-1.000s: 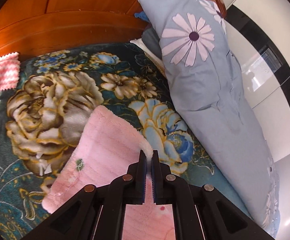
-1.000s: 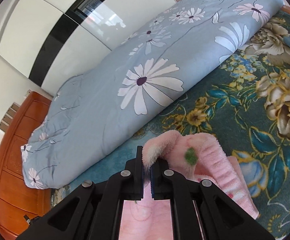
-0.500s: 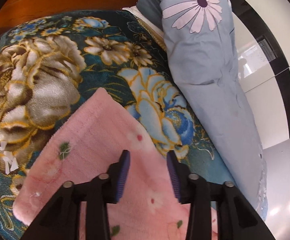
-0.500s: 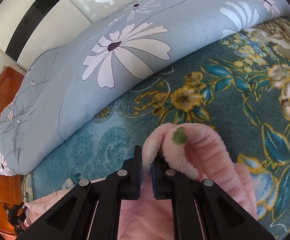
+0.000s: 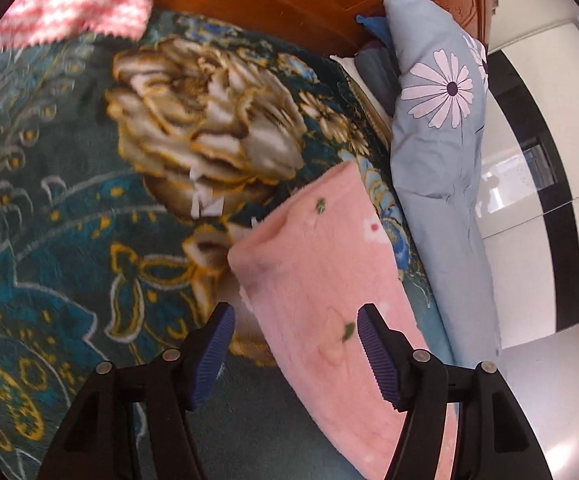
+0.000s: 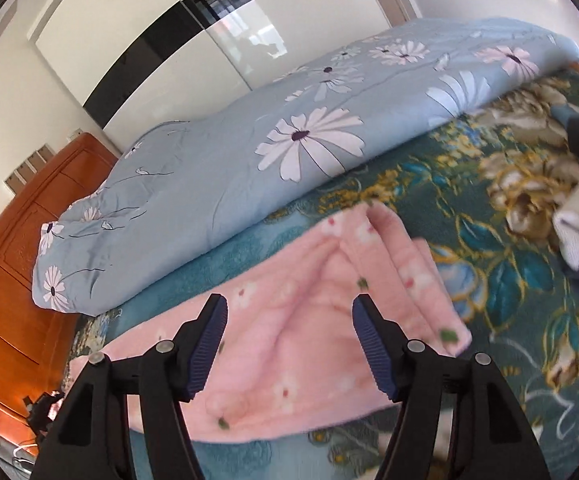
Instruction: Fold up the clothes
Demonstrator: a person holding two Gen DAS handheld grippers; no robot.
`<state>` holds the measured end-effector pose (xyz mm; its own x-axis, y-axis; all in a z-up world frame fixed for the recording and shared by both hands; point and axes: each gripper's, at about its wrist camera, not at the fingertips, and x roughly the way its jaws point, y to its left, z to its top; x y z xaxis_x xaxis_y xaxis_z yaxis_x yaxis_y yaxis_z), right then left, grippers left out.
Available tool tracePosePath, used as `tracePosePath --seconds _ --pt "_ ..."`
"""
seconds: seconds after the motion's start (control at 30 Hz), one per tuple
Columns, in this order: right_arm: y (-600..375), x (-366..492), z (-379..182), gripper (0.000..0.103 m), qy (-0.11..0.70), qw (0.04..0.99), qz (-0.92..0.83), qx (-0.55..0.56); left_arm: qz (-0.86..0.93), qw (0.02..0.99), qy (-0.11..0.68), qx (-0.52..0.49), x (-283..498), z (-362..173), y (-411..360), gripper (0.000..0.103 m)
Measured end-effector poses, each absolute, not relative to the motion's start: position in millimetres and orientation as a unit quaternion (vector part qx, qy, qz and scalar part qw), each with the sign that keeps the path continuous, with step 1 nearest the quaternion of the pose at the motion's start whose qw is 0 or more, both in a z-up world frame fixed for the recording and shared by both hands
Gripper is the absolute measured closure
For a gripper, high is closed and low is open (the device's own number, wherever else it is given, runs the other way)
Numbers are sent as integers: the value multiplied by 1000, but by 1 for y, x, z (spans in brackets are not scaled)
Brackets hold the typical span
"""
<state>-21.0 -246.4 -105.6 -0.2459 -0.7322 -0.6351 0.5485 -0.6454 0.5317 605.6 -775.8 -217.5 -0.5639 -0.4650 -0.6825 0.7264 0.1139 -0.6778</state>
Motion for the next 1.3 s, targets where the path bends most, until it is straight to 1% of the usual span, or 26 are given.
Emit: tracePosePath --seconds 0.2,0.3,0.37,0.47,0.63,0.67,0.7,0.73,0.77,0.83,0.9,1.1,1.3 --pt "-200 -21 -148 36 -171 370 -766 497 -672 426 595 112 584 -227 -782 35" --pt "-200 -28 -168 36 -204 357 -751 517 -669 432 589 137 570 -234 -791 35" --pt "-204 -32 -180 36 -225 352 -740 527 -669 435 588 133 566 -238 -795 35" --pt "-218 -37 -185 36 -245 355 -735 523 -674 435 583 127 560 -238 -802 35" --pt "-234 -42 -189 36 -261 329 -748 514 -675 446 576 122 554 -239 -807 37" --pt "-235 -43 -188 37 -263 324 -751 513 -671 452 575 123 554 -240 -807 42" --pt "-236 -43 -187 45 -260 318 -754 513 -667 457 575 124 554 -240 -808 47" --pt "-236 -44 -186 61 -251 312 -759 514 -664 463 574 125 554 -240 -808 65" --pt "-237 -45 -185 69 -243 306 -763 515 -660 469 573 126 554 -241 -808 85" --pt "-230 -47 -180 85 -245 305 -765 511 -655 474 575 124 557 -241 -806 86" --pt "-220 -48 -171 89 -256 311 -765 502 -657 474 575 113 560 -235 -801 87" --pt "-179 -32 -125 92 -255 365 -765 465 -684 453 564 93 580 -196 -778 88" --pt "-134 -8 -109 92 -258 387 -757 458 -710 426 555 84 608 -164 -743 89"
